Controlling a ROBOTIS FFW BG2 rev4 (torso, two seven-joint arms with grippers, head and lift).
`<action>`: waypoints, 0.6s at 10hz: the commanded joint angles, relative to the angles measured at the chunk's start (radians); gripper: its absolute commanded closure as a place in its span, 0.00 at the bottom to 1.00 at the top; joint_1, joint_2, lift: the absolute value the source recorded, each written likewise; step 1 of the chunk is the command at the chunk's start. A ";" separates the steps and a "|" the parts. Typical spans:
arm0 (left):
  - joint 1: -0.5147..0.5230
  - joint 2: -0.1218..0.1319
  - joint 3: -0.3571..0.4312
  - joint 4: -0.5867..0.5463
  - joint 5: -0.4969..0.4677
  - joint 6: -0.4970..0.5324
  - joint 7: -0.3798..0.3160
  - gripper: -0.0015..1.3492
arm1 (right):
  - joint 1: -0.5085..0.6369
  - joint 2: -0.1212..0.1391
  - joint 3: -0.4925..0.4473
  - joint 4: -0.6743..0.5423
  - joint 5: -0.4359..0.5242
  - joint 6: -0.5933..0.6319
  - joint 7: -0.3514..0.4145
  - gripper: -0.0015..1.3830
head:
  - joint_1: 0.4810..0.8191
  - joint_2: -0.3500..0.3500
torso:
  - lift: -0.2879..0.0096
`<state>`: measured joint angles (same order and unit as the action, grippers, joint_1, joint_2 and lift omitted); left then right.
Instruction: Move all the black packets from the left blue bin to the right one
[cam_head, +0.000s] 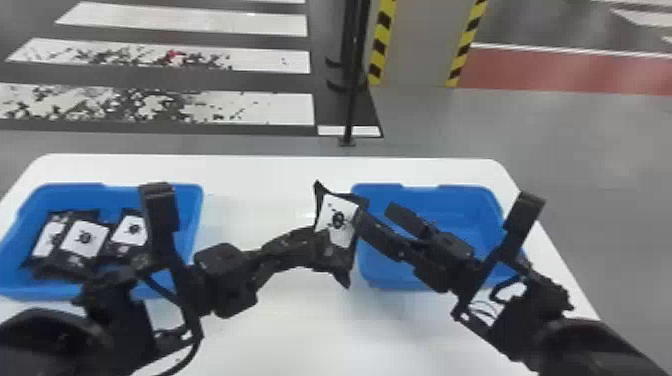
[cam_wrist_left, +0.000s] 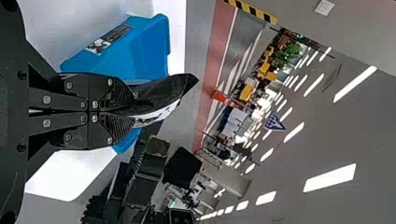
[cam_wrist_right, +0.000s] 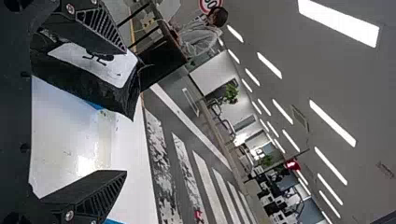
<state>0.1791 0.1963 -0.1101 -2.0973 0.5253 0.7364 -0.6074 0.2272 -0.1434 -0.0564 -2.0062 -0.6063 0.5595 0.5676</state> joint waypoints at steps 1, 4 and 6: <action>-0.002 0.000 -0.008 0.000 0.005 0.005 0.000 0.90 | -0.016 0.001 0.009 0.015 -0.012 0.012 0.001 0.08 | 0.63 0.34 | 0.50; 0.002 0.000 -0.008 0.000 0.015 0.015 0.001 0.90 | -0.051 0.001 0.018 0.054 -0.050 0.054 0.001 0.46 | 0.63 0.35 | 0.50; 0.002 0.000 -0.006 0.000 0.015 0.012 0.001 0.90 | -0.046 0.001 0.018 0.056 -0.064 0.081 0.003 0.89 | 0.63 0.36 | 0.50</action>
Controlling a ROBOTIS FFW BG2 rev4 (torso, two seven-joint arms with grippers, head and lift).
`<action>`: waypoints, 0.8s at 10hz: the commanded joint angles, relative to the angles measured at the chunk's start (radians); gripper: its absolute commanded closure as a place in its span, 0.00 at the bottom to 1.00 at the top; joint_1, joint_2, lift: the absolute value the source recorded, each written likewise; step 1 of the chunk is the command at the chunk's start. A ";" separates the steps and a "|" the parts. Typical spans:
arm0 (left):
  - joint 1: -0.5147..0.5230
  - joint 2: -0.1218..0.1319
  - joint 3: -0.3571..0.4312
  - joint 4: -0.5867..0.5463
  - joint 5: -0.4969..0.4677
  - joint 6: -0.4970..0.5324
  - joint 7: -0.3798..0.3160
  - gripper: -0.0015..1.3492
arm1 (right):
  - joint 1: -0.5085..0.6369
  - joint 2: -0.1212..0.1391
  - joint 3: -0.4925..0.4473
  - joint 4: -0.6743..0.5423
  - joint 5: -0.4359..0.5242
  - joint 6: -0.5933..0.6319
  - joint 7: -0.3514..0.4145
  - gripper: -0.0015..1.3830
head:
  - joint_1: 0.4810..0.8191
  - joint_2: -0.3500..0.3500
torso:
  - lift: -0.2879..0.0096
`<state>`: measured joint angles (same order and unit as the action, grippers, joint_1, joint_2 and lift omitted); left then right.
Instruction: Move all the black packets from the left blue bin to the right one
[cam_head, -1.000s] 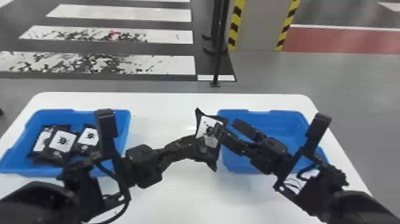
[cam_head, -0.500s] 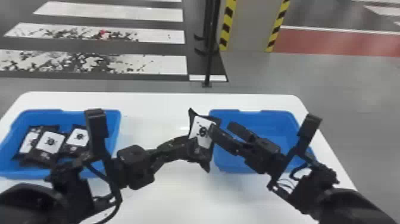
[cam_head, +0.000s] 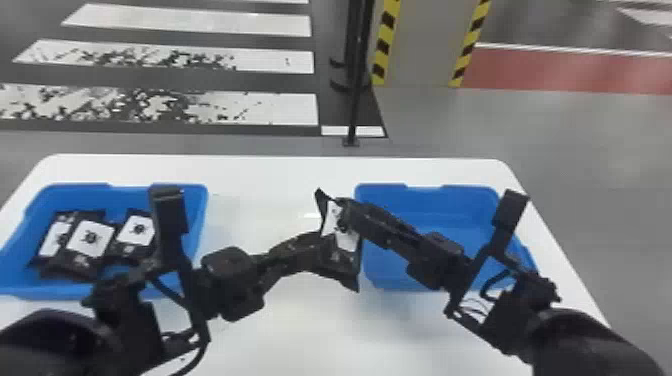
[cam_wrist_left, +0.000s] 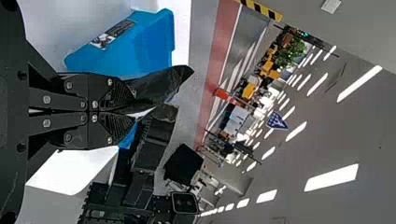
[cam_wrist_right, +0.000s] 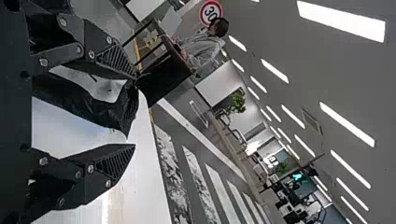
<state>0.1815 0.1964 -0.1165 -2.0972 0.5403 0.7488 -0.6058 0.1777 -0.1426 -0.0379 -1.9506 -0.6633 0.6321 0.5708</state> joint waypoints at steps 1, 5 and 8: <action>0.000 0.000 0.003 0.000 0.000 0.000 0.000 0.90 | 0.009 0.000 0.002 0.001 -0.017 0.011 0.006 0.91 | 0.63 0.36 | 0.50; 0.015 -0.005 0.029 0.000 0.006 -0.010 0.009 0.87 | 0.009 -0.002 0.022 0.069 -0.192 0.011 0.057 0.92 | 0.63 0.41 | 0.50; 0.049 -0.012 0.069 0.000 0.018 0.024 0.023 0.17 | -0.016 -0.002 -0.028 0.069 -0.180 -0.001 0.047 0.92 | 0.63 0.43 | 0.50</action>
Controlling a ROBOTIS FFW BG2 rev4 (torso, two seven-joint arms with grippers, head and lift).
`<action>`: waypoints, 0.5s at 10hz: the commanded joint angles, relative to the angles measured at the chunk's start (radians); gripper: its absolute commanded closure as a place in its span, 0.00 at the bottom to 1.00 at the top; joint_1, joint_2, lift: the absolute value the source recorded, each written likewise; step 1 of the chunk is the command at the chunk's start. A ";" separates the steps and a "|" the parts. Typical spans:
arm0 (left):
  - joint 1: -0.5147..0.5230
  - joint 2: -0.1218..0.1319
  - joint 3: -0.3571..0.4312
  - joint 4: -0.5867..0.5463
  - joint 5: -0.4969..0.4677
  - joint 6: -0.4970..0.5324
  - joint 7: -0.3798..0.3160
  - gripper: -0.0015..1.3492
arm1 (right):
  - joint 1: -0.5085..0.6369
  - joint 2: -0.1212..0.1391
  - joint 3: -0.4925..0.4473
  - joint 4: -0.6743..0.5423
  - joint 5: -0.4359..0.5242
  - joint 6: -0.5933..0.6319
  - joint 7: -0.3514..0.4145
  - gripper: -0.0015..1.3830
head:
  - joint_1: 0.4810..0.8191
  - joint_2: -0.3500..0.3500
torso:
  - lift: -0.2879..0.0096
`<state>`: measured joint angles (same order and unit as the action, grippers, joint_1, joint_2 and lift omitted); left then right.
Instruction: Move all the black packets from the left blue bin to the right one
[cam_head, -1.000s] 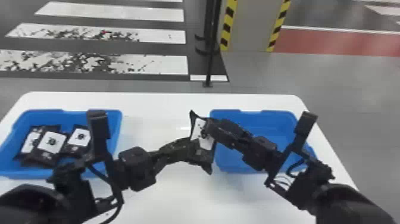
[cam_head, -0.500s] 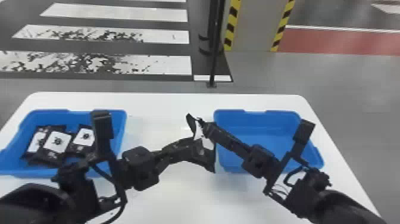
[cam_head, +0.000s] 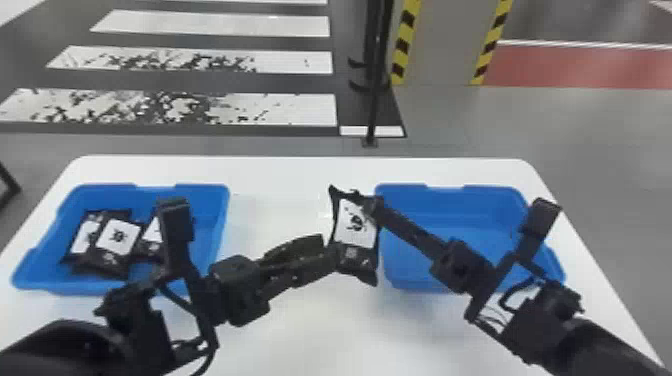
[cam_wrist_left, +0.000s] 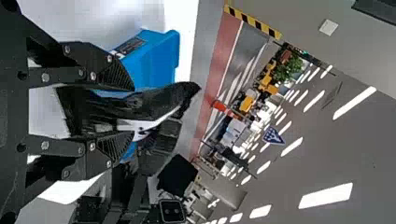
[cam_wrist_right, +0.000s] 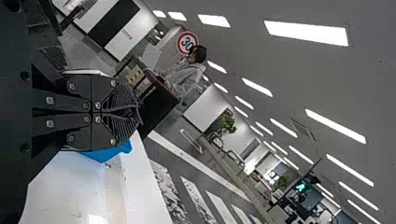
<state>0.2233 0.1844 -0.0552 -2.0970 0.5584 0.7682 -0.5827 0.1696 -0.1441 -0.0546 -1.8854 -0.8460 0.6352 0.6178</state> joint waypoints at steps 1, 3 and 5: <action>0.022 -0.003 0.029 0.000 0.000 0.000 0.000 0.08 | -0.022 0.000 -0.047 0.016 0.014 -0.022 -0.012 0.92 | 0.63 0.42 | 0.50; 0.071 -0.017 0.081 -0.015 0.006 -0.020 0.000 0.09 | -0.079 -0.006 -0.143 0.085 0.078 -0.066 -0.041 0.92 | 0.63 0.39 | 0.50; 0.118 -0.029 0.135 -0.057 -0.002 -0.027 0.000 0.09 | -0.155 -0.031 -0.179 0.213 0.116 -0.095 -0.070 0.92 | 0.63 0.31 | 0.50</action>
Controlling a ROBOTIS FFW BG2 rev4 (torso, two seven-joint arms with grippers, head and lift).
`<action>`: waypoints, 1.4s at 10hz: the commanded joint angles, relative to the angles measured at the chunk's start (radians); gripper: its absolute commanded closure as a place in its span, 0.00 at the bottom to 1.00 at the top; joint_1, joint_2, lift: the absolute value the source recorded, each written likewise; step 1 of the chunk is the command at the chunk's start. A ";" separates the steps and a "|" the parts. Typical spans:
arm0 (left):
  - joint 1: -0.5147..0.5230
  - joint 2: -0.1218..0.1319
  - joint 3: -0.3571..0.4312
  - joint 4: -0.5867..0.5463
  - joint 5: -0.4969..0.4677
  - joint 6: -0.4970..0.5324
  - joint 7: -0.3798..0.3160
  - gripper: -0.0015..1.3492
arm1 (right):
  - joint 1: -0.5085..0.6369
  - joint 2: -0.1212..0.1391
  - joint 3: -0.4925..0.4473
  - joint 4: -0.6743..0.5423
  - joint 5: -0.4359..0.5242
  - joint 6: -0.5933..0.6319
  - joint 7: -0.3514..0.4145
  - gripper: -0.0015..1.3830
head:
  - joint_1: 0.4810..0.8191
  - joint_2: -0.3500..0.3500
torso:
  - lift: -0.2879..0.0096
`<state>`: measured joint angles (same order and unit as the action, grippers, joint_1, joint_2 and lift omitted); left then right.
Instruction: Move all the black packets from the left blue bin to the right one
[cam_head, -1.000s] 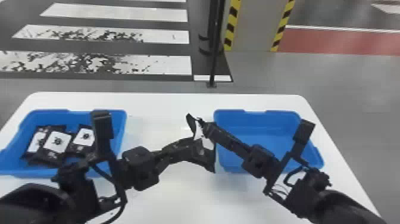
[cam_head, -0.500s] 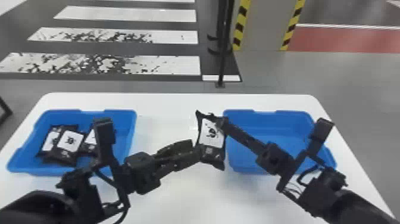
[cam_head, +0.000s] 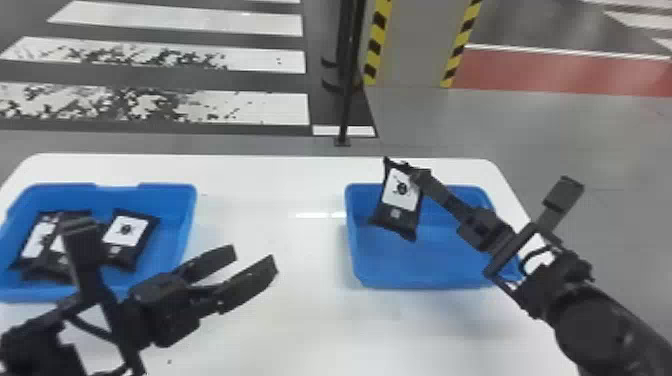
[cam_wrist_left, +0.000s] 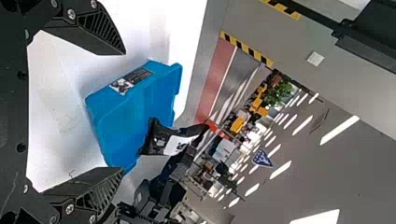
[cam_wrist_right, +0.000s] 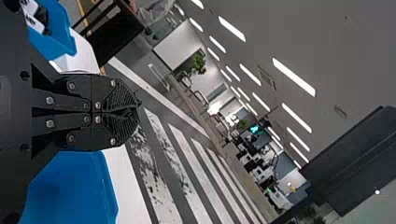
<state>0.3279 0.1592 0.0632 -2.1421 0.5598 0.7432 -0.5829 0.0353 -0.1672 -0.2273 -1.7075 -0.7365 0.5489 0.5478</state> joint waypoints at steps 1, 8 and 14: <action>0.038 -0.010 0.050 -0.034 -0.005 -0.007 0.000 0.09 | -0.048 -0.017 -0.006 0.084 0.036 -0.009 -0.019 0.92 | 0.63 0.28 | 0.50; 0.070 -0.035 0.204 -0.073 -0.105 -0.029 0.001 0.09 | 0.281 0.035 -0.024 -0.434 0.475 -0.083 -0.210 0.11 | 0.63 0.30 | 0.50; -0.019 -0.041 0.272 -0.058 -0.344 0.050 0.074 0.09 | 0.551 0.075 0.104 -0.694 0.509 -0.203 -0.209 0.11 | 0.63 0.57 | 0.50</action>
<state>0.3223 0.1159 0.3309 -2.2058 0.2352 0.7717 -0.5104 0.5648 -0.0927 -0.1399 -2.3916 -0.2106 0.3468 0.3390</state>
